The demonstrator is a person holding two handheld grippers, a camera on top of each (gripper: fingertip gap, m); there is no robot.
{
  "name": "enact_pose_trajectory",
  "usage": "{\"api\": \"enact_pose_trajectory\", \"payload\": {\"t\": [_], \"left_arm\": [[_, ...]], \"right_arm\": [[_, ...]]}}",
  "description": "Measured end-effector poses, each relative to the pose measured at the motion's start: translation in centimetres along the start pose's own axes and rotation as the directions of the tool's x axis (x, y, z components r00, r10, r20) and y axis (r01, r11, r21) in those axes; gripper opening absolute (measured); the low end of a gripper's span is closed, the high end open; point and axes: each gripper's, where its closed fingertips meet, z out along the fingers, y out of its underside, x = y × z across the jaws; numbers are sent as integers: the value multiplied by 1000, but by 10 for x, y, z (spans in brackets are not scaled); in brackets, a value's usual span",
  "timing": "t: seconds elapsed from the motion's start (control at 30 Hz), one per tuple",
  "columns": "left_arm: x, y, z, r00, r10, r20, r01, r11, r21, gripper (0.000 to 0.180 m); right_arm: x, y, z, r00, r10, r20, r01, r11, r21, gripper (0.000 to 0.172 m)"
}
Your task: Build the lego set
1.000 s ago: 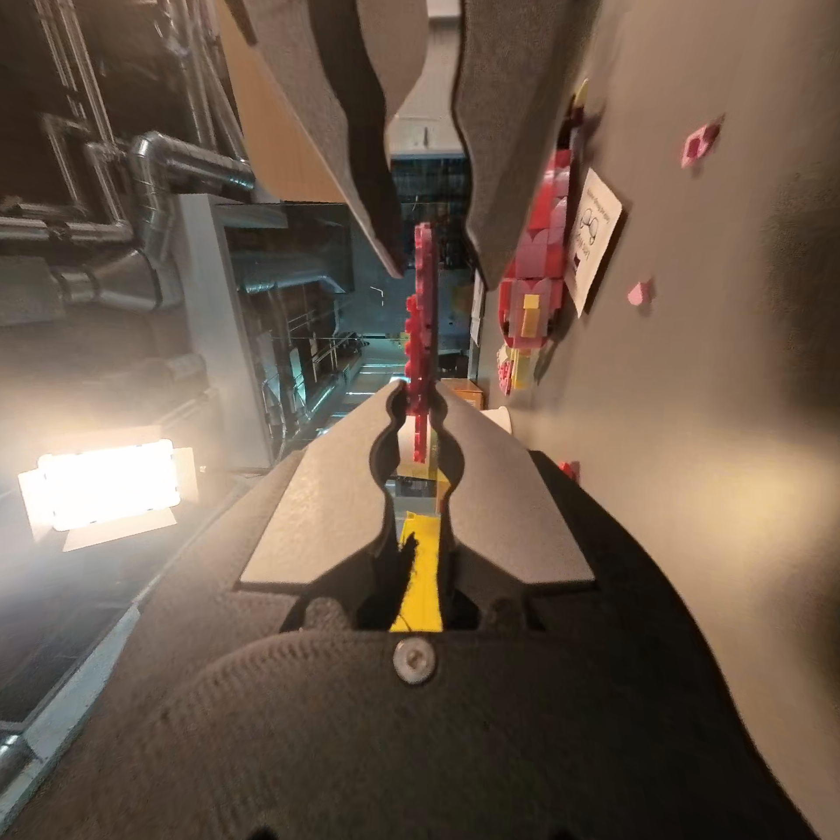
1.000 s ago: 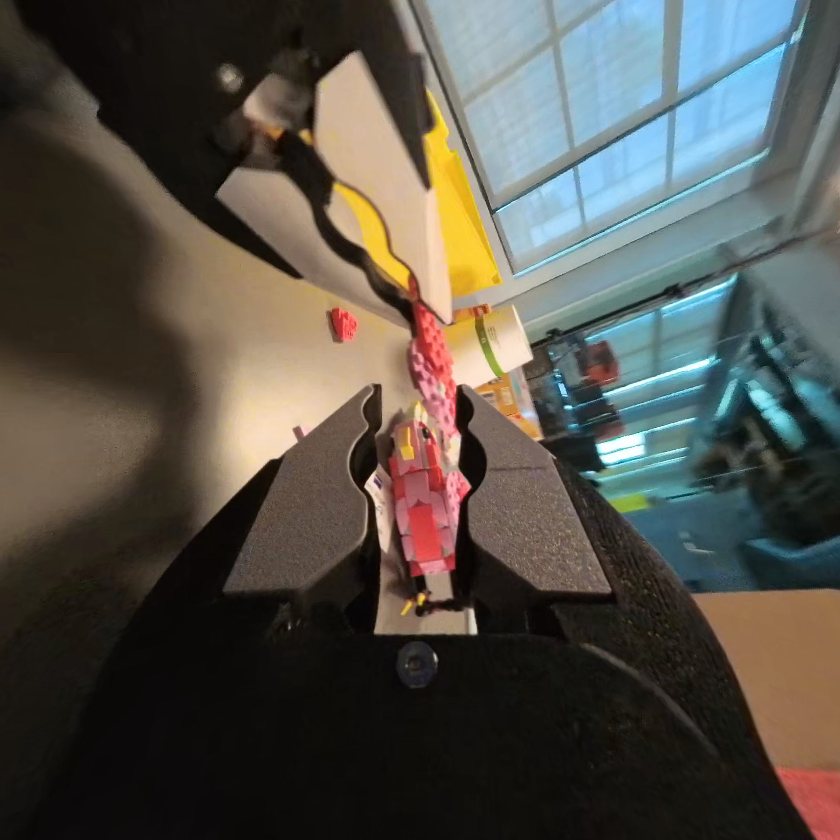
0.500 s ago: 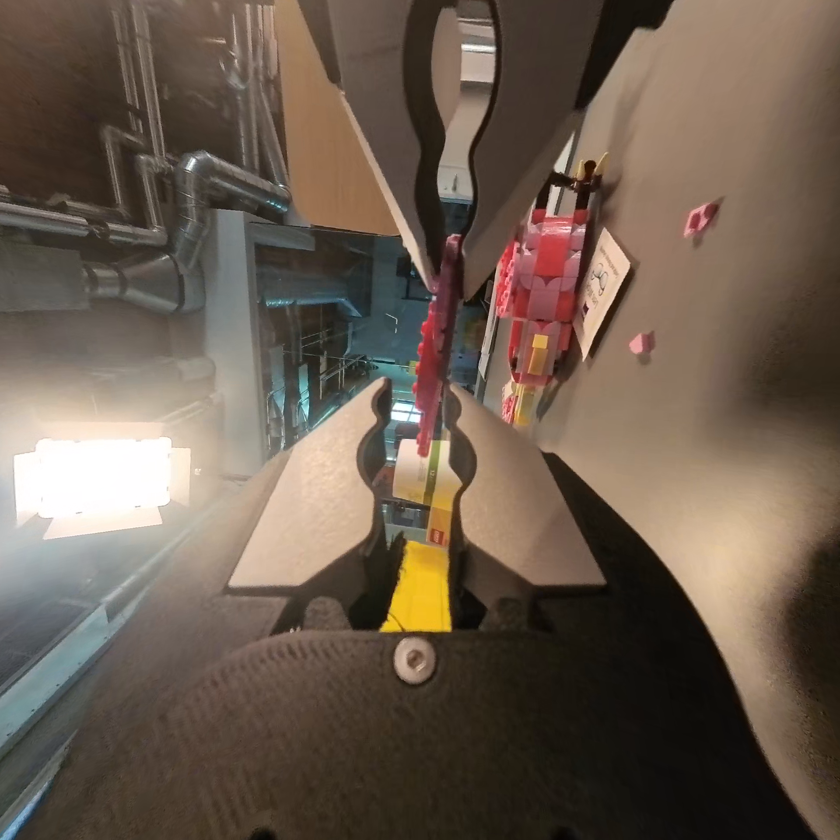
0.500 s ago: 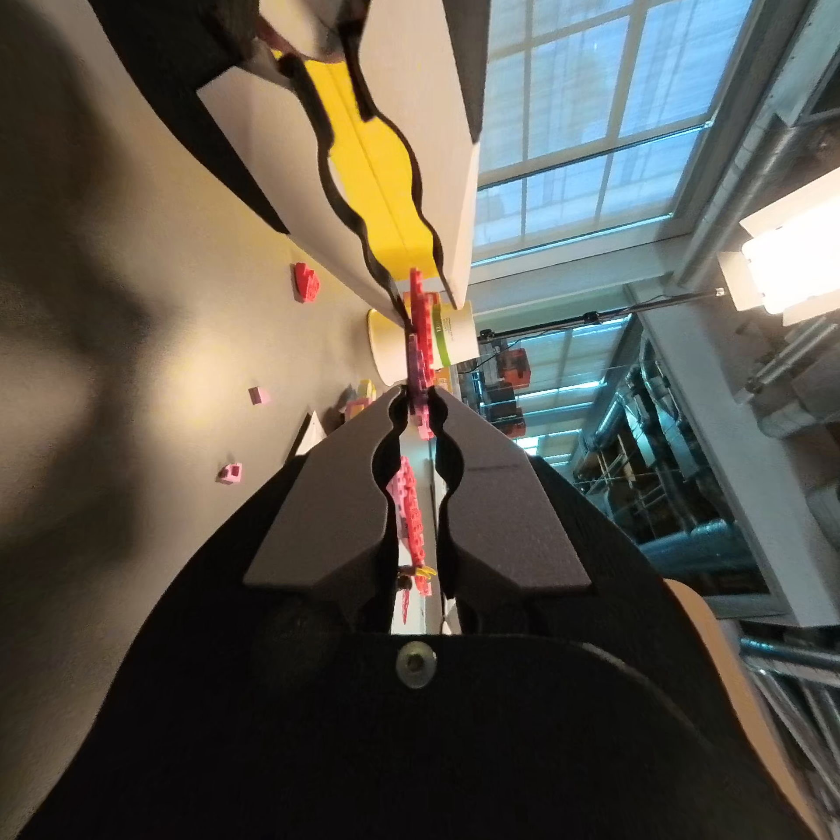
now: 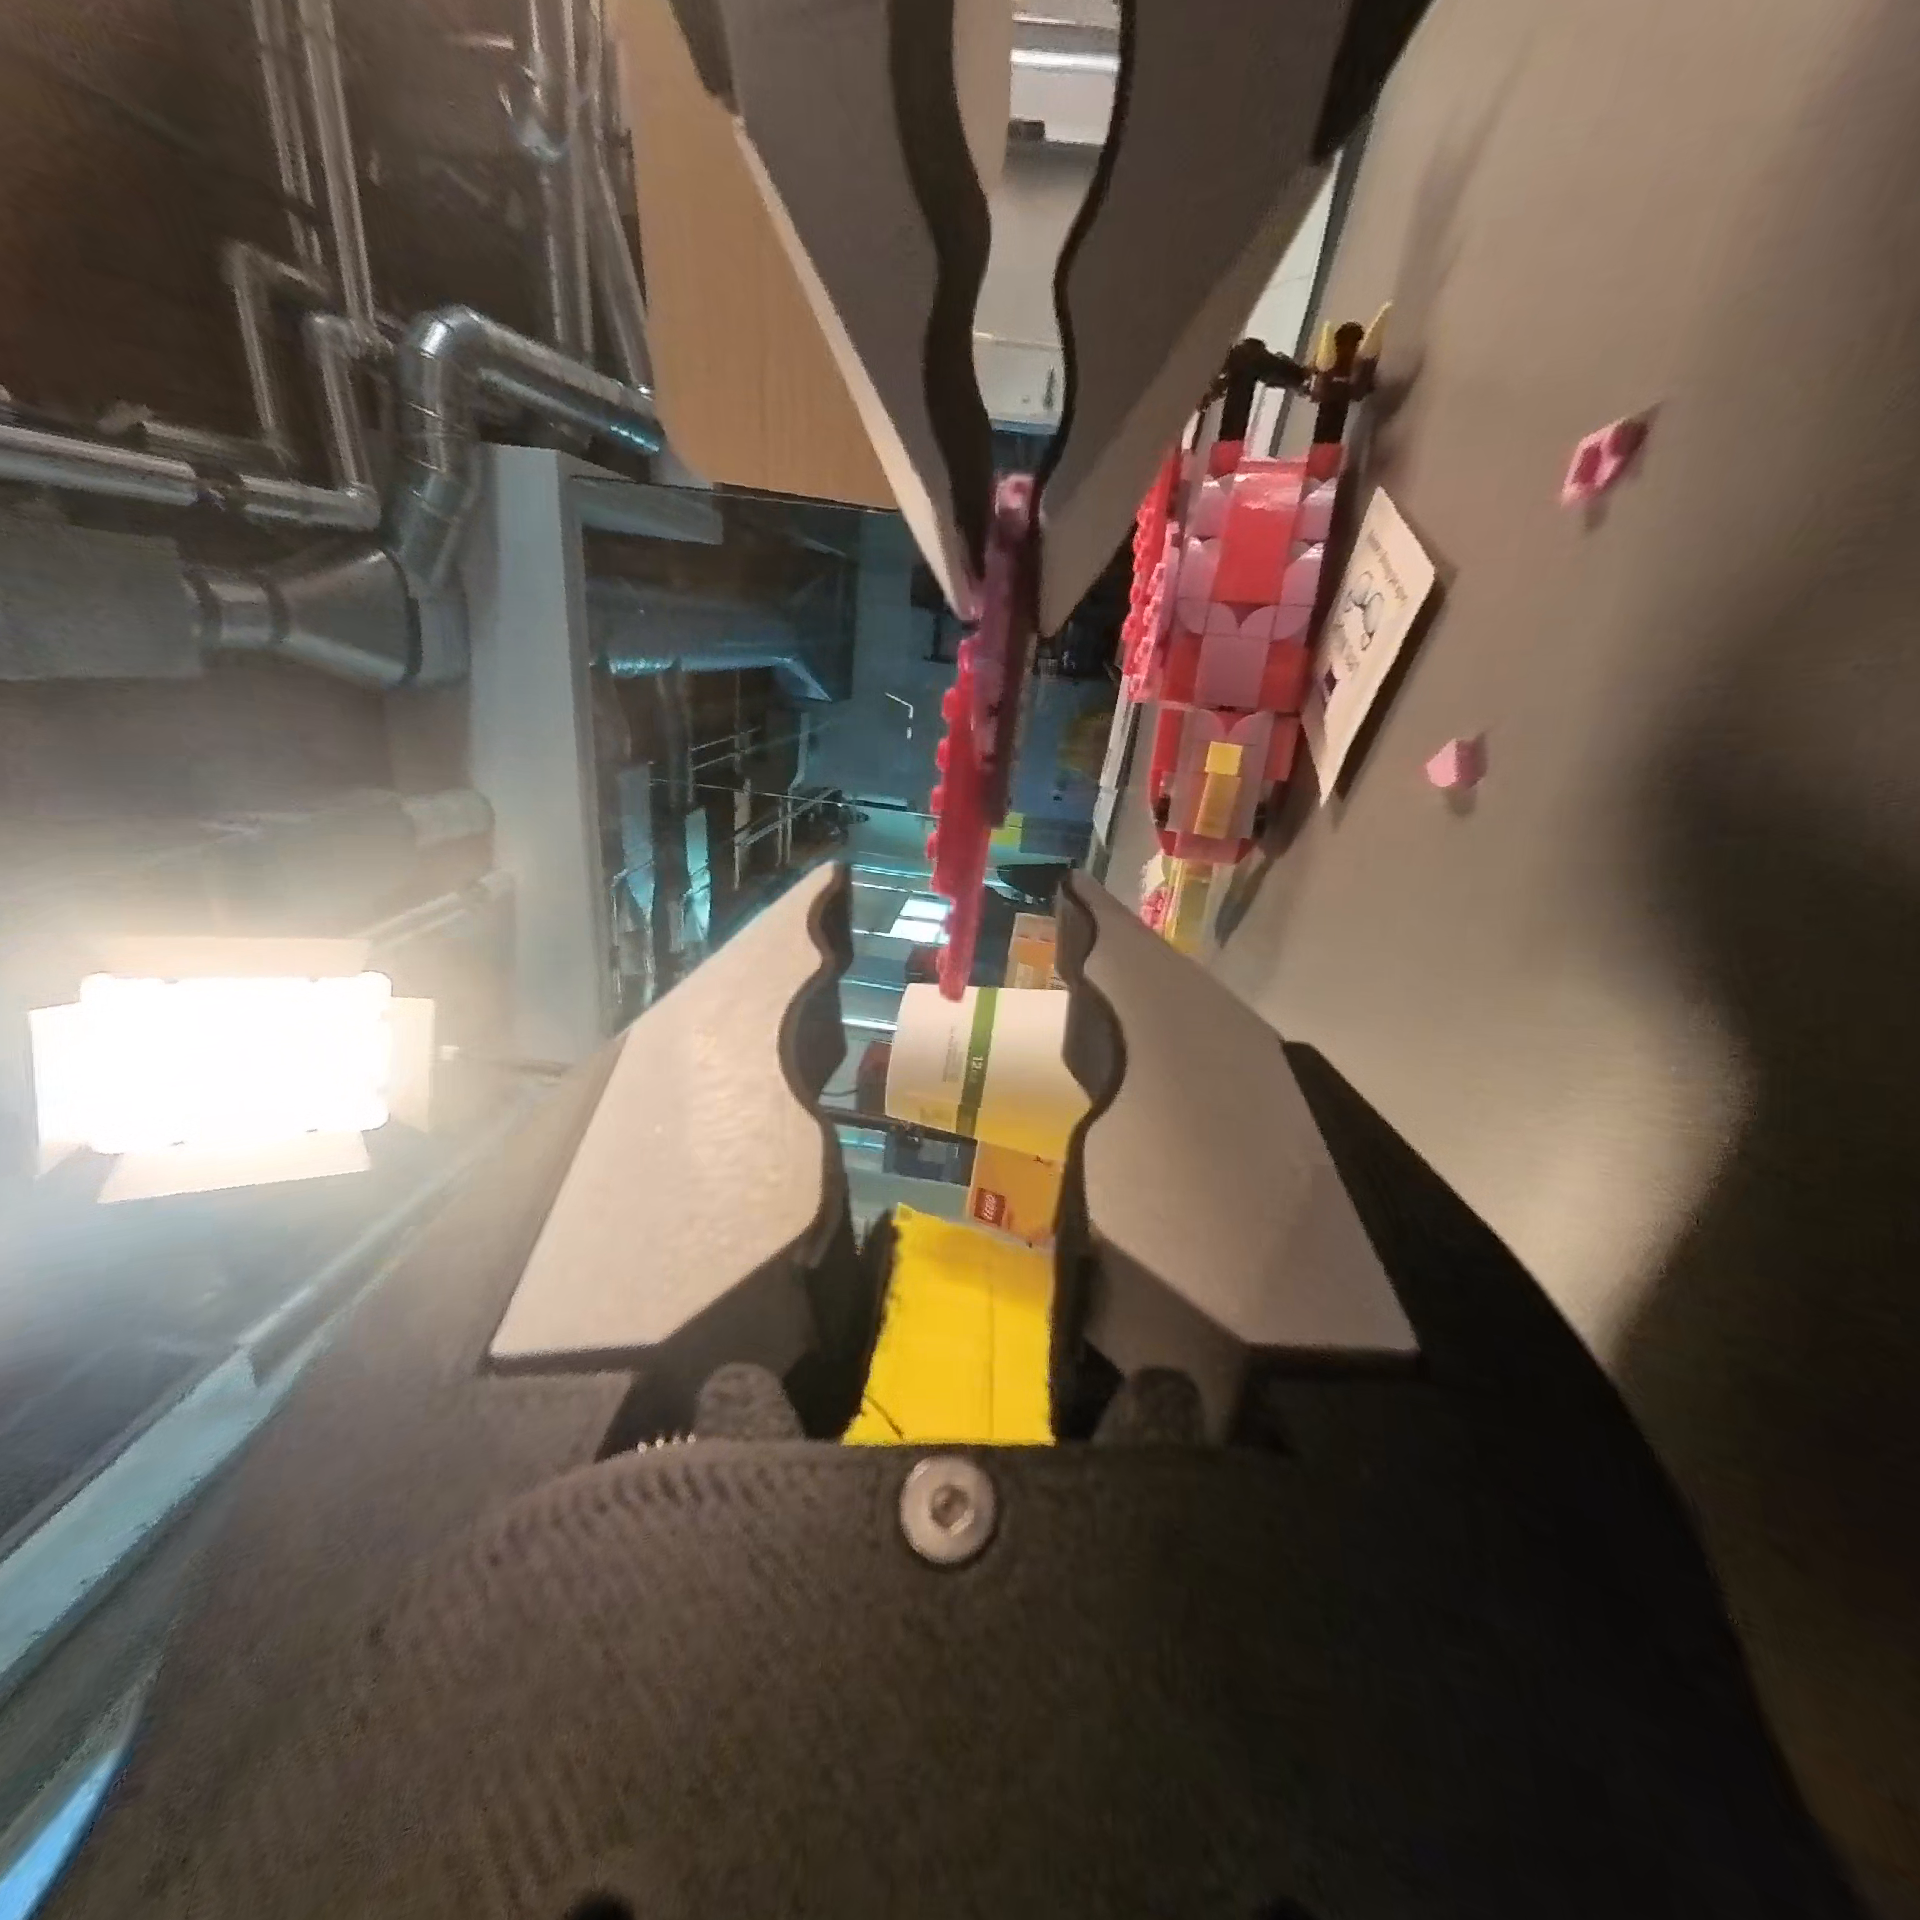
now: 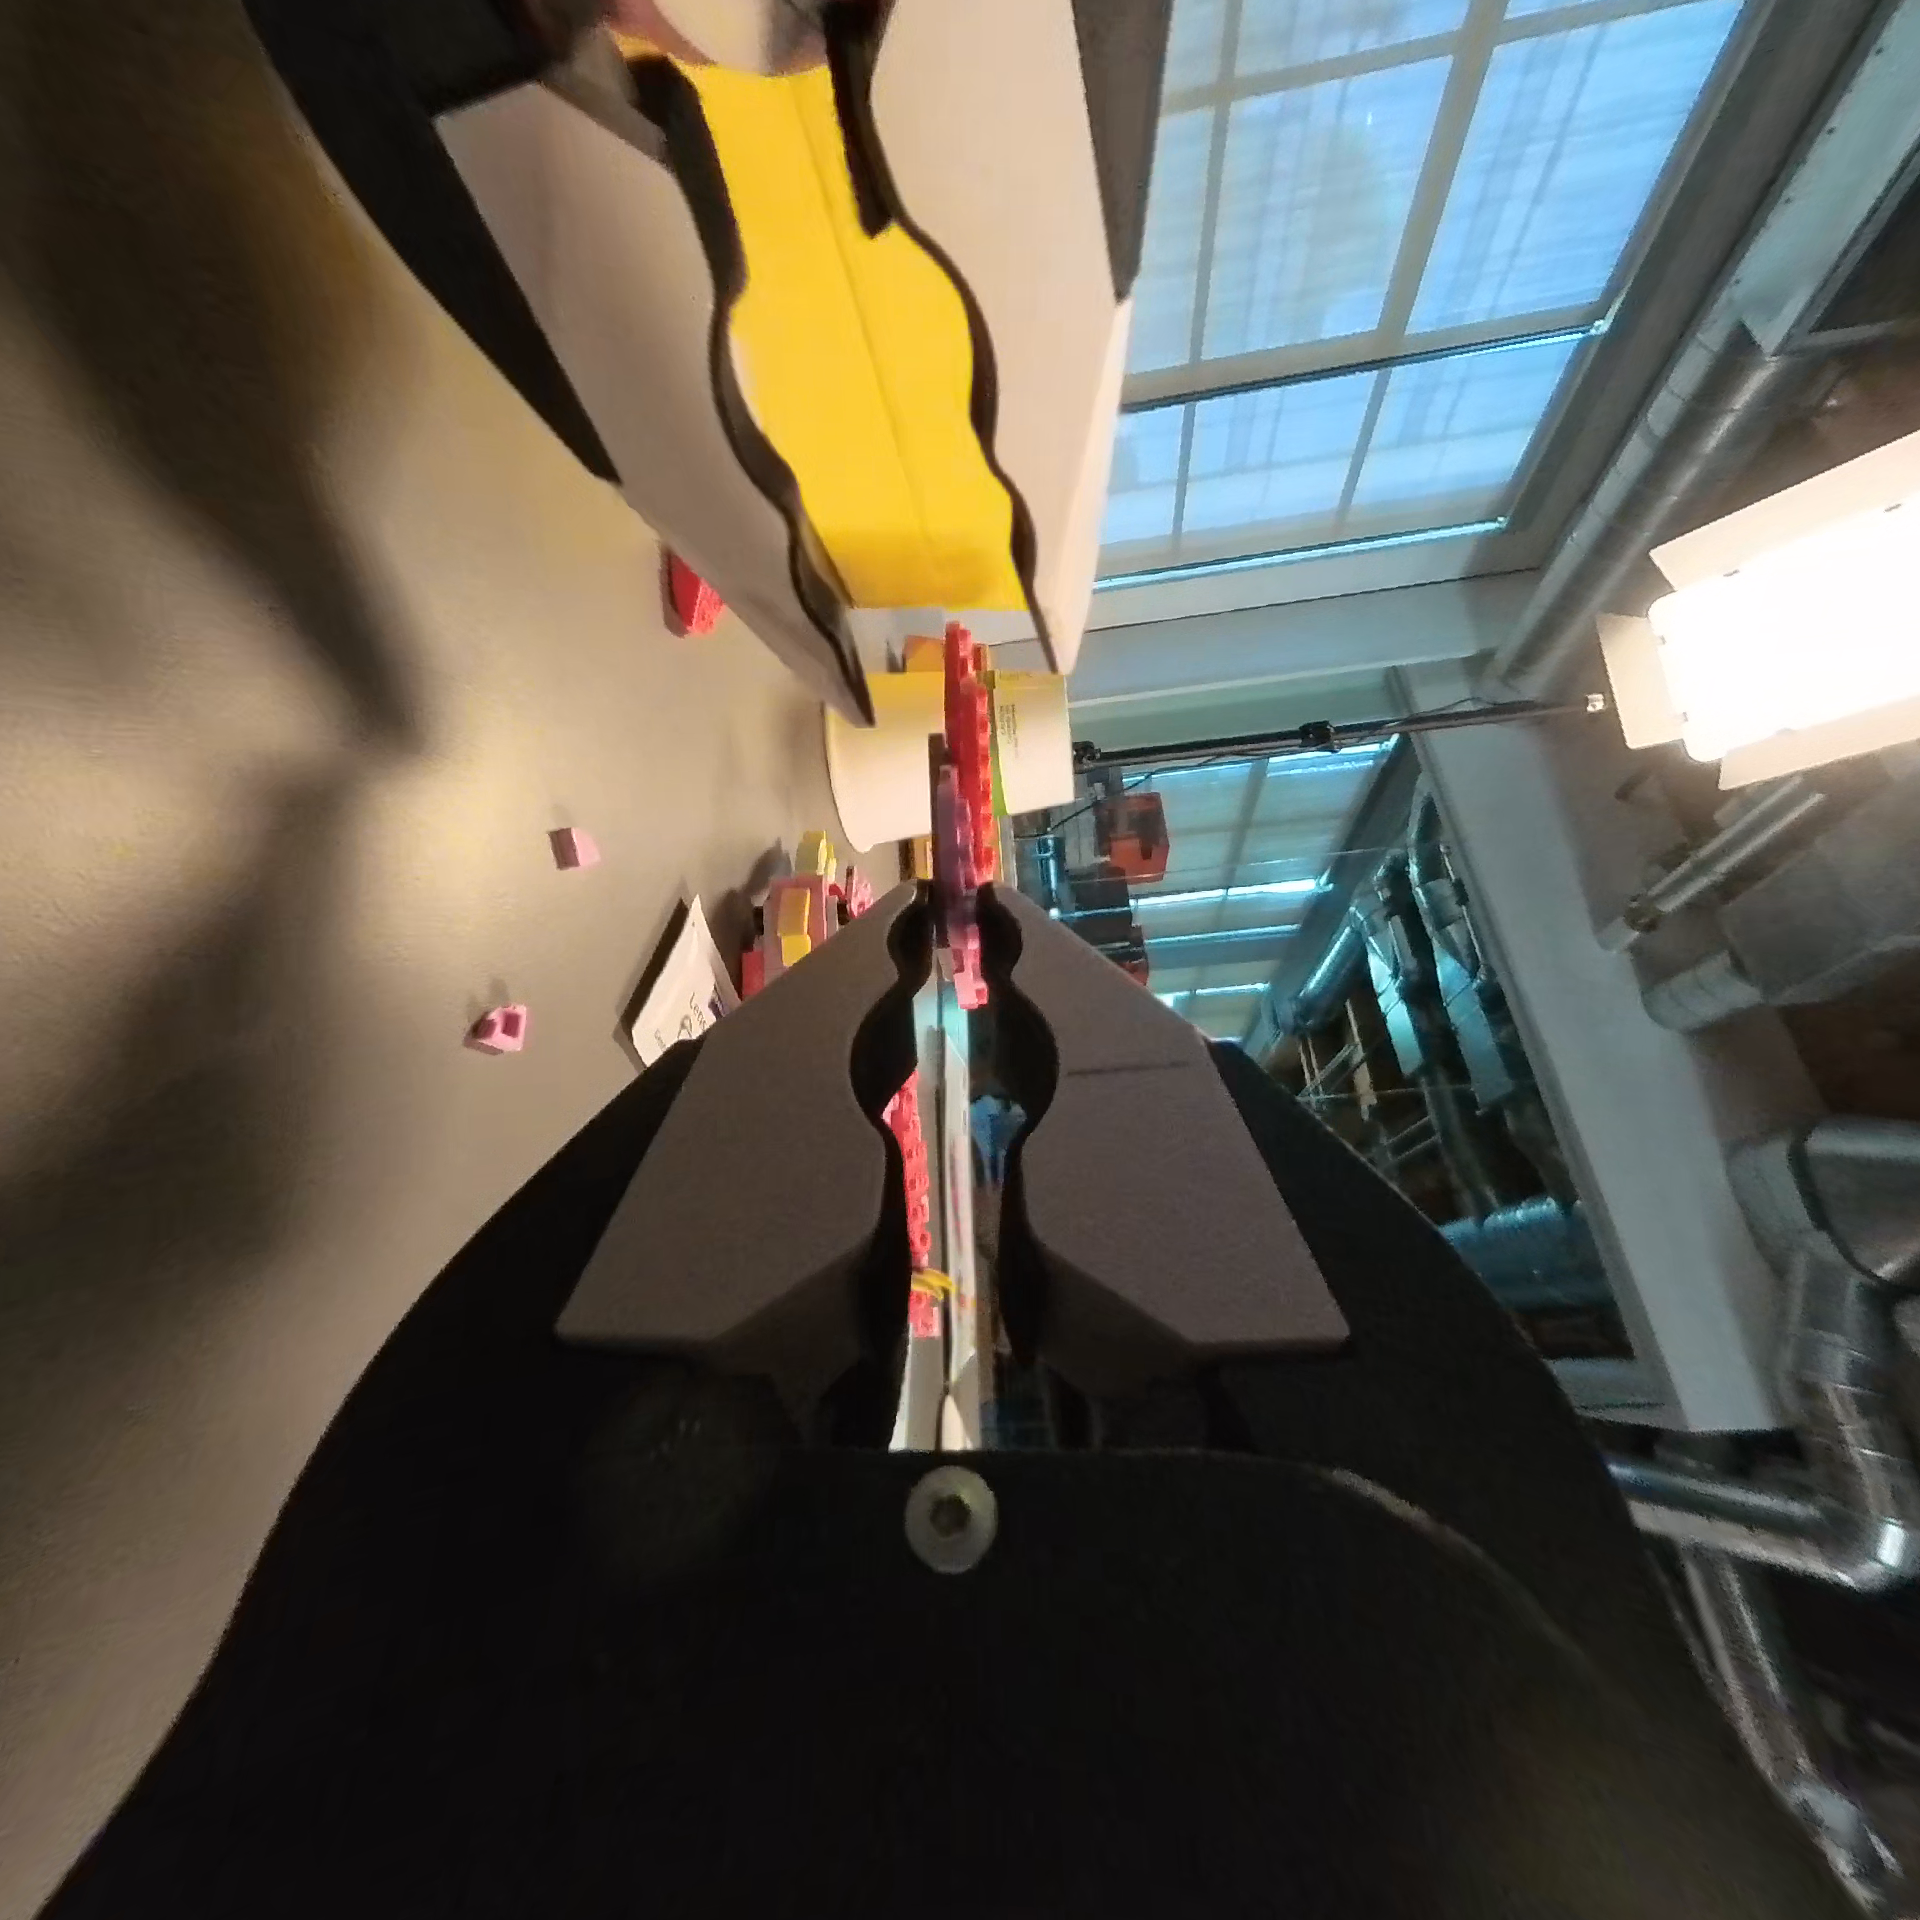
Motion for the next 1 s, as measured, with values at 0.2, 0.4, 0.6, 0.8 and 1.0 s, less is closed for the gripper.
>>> {"api": "enact_pose_trajectory", "payload": {"t": [0.2,0.4,0.6,0.8,1.0], "left_arm": [[1,-8,2,998,64,17,-64,998,14,29],[5,-10,4,994,109,4,-110,994,9,12],[4,2,1,998,56,-28,-57,998,-27,11],[15,27,-8,991,123,-56,-128,987,-93,11],[20,33,-10,993,96,-66,-103,988,-112,11]], "right_arm": [[-3,-7,-1,1000,-7,12,7,999,34,5],[-3,-8,-1,1000,-7,16,7,999,33,5],[1,-13,-4,962,257,97,-266,960,90,12],[-36,-13,-1,330,833,445,-826,483,-290,17],[-71,-5,3,117,928,353,-774,308,-553,22]]}}
